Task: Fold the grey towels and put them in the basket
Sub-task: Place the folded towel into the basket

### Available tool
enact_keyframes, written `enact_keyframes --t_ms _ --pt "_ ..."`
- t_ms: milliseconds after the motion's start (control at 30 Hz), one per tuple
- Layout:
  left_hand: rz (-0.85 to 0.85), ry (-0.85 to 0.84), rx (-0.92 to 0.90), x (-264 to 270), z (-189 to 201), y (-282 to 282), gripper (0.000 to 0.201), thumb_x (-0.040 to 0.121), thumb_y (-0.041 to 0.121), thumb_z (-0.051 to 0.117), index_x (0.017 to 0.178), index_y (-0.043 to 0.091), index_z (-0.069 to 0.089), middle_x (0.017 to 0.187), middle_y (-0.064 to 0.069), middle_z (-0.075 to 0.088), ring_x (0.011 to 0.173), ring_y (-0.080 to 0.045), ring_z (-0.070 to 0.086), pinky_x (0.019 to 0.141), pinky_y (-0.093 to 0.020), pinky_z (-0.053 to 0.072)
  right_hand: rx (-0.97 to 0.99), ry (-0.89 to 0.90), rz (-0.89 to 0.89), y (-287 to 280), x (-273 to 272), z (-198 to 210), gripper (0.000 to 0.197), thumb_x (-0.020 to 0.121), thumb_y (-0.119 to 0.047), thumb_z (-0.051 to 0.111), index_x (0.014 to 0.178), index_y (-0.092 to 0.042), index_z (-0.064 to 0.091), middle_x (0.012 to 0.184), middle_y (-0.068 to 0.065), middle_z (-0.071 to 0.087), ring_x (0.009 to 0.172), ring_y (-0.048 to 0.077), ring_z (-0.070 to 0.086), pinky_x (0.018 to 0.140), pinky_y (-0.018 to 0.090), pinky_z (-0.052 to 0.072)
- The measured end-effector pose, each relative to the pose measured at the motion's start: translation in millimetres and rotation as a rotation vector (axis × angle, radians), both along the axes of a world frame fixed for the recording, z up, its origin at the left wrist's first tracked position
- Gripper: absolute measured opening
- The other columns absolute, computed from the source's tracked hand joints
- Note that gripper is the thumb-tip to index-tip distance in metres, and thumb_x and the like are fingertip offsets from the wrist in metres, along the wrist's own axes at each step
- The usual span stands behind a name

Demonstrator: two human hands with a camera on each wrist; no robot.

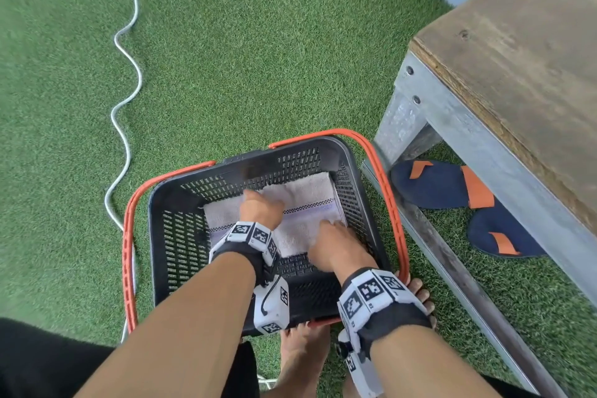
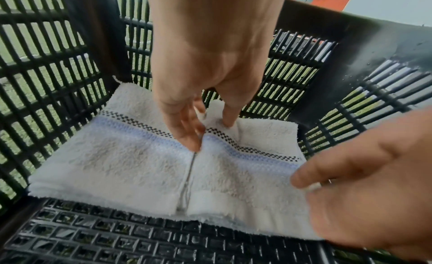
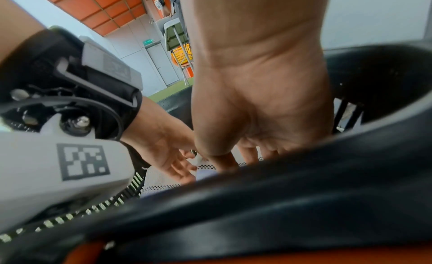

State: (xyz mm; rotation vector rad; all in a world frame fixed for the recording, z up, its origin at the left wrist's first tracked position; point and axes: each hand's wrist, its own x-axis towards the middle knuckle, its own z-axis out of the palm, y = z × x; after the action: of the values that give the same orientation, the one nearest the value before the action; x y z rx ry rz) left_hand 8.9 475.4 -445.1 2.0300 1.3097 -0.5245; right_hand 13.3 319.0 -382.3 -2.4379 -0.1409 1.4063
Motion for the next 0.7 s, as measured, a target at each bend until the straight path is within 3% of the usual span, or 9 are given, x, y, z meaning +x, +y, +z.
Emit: enact_keyframes --t_ms 67,167,267,333,433,500,567,700 --pt "-0.043 -0.096 0.081 1.0 4.7 -2.8 0.041 0.094 0.011 0.062 0.129 -0.003 0.046 0.101 -0.009 0.061 0.069 -0.018 0.059 0.043 -0.02 0.044 -0.049 0.045 0.023 -1.9 -5.8 -2.2 0.055 0.098 -0.02 0.054 0.149 -0.006 0.036 0.158 0.013 0.033 0.14 0.033 0.041 0.112 0.046 0.038" --pt "-0.183 -0.089 0.009 0.0 7.8 -9.9 0.018 0.094 0.011 0.06 0.109 0.002 0.063 0.104 -0.015 0.071 0.08 -0.024 0.068 0.064 -0.029 0.058 -0.082 0.046 0.036 -1.8 -11.7 -3.4 0.063 0.098 -0.017 0.05 0.154 -0.001 0.027 0.163 0.013 0.027 0.145 0.03 0.036 0.114 0.042 0.035" --pt "-0.314 -0.023 -0.093 -4.0 4.5 -10.6 0.037 0.092 0.005 0.06 0.128 0.006 0.06 0.123 -0.01 0.066 0.101 -0.024 0.066 0.082 -0.028 0.058 -0.09 0.047 0.033 0.7 -12.9 -2.5 0.063 0.098 -0.015 0.047 0.155 -0.001 0.025 0.162 0.014 0.027 0.145 0.03 0.036 0.114 0.041 0.035" --pt "-0.355 -0.02 -0.118 -4.7 10.1 -10.8 0.036 0.093 0.011 0.059 0.129 0.007 0.06 0.12 -0.01 0.066 0.094 -0.022 0.064 0.072 -0.026 0.054 -0.094 0.02 0.034 3.1 -11.5 2.3 0.053 0.098 -0.018 0.049 0.148 -0.005 0.04 0.156 0.014 0.038 0.139 0.032 0.043 0.111 0.044 0.04" --pt "-0.349 -0.045 -0.14 0.0 32.3 -10.1 0.025 0.098 0.024 0.052 0.112 0.008 0.066 0.097 -0.007 0.068 0.075 -0.018 0.06 0.056 -0.024 0.046 -0.038 -0.062 0.05 9.3 -6.2 24.6 0.036 0.095 -0.025 0.053 0.128 -0.011 0.059 0.133 0.012 0.058 0.119 0.032 0.056 0.096 0.042 0.048" --pt "-0.321 -0.086 -0.128 5.9 53.1 -10.3 0.02 0.096 0.021 0.053 0.098 0.009 0.069 0.083 -0.004 0.065 0.073 -0.02 0.061 0.062 -0.026 0.051 0.008 -0.134 0.082 12.8 -0.7 47.2 0.035 0.094 -0.025 0.05 0.127 -0.017 0.061 0.129 0.009 0.062 0.116 0.03 0.058 0.086 0.038 0.045" --pt "-0.275 -0.146 -0.098 12.6 74.9 -11.1 0.014 0.092 0.017 0.056 0.09 0.013 0.069 0.085 -0.007 0.067 0.078 -0.022 0.063 0.068 -0.029 0.054 0.05 -0.182 0.097 15.1 5.7 70.3 0.038 0.093 -0.024 0.048 0.128 -0.017 0.06 0.129 0.009 0.062 0.116 0.031 0.059 0.083 0.037 0.044" --pt "-0.208 -0.351 -0.006 33.0 150.0 -25.4 0.018 0.093 0.016 0.054 0.085 0.011 0.07 0.085 -0.008 0.067 0.082 -0.026 0.064 0.072 -0.026 0.046 0.096 -0.351 0.086 3.2 21.1 142.8 0.036 0.094 -0.032 0.051 0.124 -0.012 0.059 0.128 0.013 0.062 0.113 0.034 0.061 0.079 0.037 0.043"
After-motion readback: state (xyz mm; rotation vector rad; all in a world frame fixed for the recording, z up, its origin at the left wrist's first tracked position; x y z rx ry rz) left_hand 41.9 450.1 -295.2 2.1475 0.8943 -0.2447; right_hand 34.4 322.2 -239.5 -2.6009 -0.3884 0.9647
